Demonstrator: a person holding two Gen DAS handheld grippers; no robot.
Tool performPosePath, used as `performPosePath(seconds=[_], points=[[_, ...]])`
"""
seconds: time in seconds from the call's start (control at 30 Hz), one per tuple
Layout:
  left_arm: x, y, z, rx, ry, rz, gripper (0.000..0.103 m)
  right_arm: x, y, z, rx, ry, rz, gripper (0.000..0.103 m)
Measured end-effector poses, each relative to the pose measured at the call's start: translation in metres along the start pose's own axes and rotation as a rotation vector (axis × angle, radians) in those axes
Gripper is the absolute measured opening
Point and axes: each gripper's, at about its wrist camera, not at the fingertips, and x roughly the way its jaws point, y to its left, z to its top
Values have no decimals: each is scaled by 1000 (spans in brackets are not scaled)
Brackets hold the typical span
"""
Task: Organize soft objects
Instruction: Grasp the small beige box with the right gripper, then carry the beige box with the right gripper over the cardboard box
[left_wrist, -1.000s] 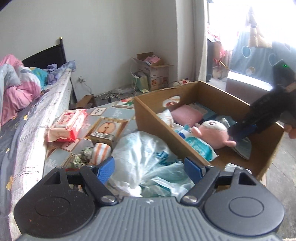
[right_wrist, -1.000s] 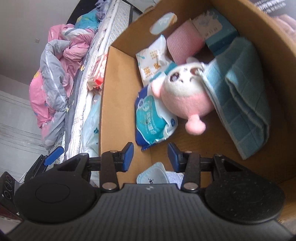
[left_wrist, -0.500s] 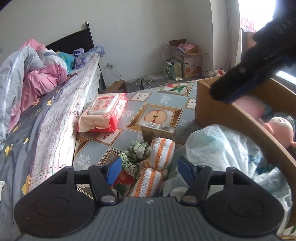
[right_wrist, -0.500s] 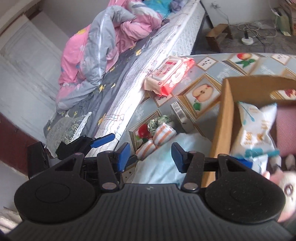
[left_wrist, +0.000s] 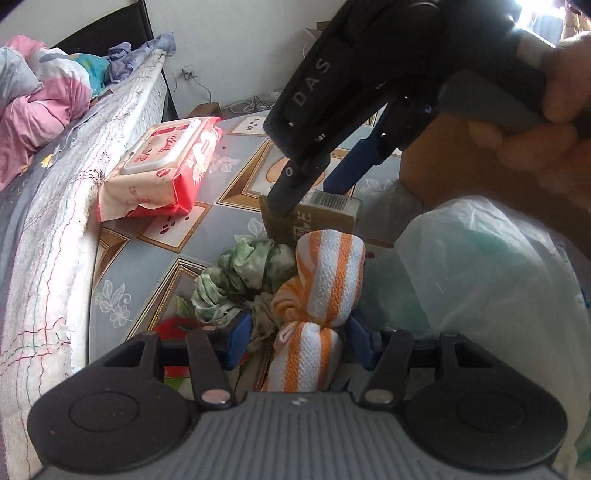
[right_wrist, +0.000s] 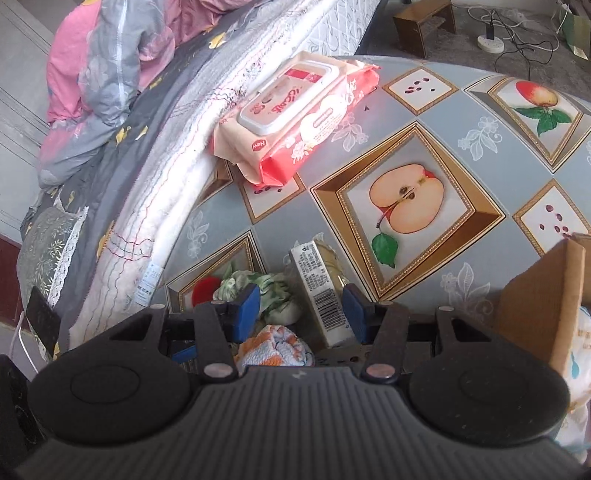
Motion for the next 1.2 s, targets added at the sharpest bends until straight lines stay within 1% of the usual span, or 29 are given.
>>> performPosePath(seconds=[0.1, 0.13, 0.17, 0.2, 0.23, 0.27, 0.37, 0.47, 0.57, 0.7, 0.8, 0.93, 1.0, 1.1, 1.2], points=[[7, 1, 0, -9, 11, -9, 58, 11, 0, 3, -22, 14, -14, 48], [9, 1, 1, -12, 12, -12, 54, 13, -1, 3, -24, 15, -15, 48], [9, 1, 1, -13, 11, -14, 44, 14, -2, 3, -24, 15, -17, 46], [9, 1, 1, -17, 12, -13, 42, 15, -3, 3, -23, 17, -19, 42], [9, 1, 1, -22, 9, -6, 42, 16, -5, 3, -21, 16, -21, 39], [8, 2, 1, -27, 4, -2, 40, 17, -7, 3, -18, 14, -26, 33], [0, 2, 2, -34, -16, 15, 39, 13, -12, 2, 0, -3, -6, 26], [-12, 3, 4, -37, -40, 40, 38, 6, -10, 0, -4, -24, -11, 25], [-29, 6, 6, -51, -72, 62, 38, -8, -7, -2, 3, -66, 9, 25], [-60, 8, 8, -77, -125, 84, 38, -38, 0, -6, 7, -132, 41, 25], [-87, 6, 9, -101, -170, 80, 38, -68, 4, -13, 22, -186, 79, 25], [-128, -7, 10, -130, -240, 36, 38, -121, 5, -39, 42, -267, 147, 25], [-146, -18, 10, -140, -272, -6, 38, -149, 1, -60, 55, -311, 176, 25], [-168, -43, 11, -136, -311, -91, 38, -192, -11, -102, 93, -376, 201, 25], [-178, -75, 13, -116, -328, -180, 38, -230, -29, -152, 144, -430, 188, 25]])
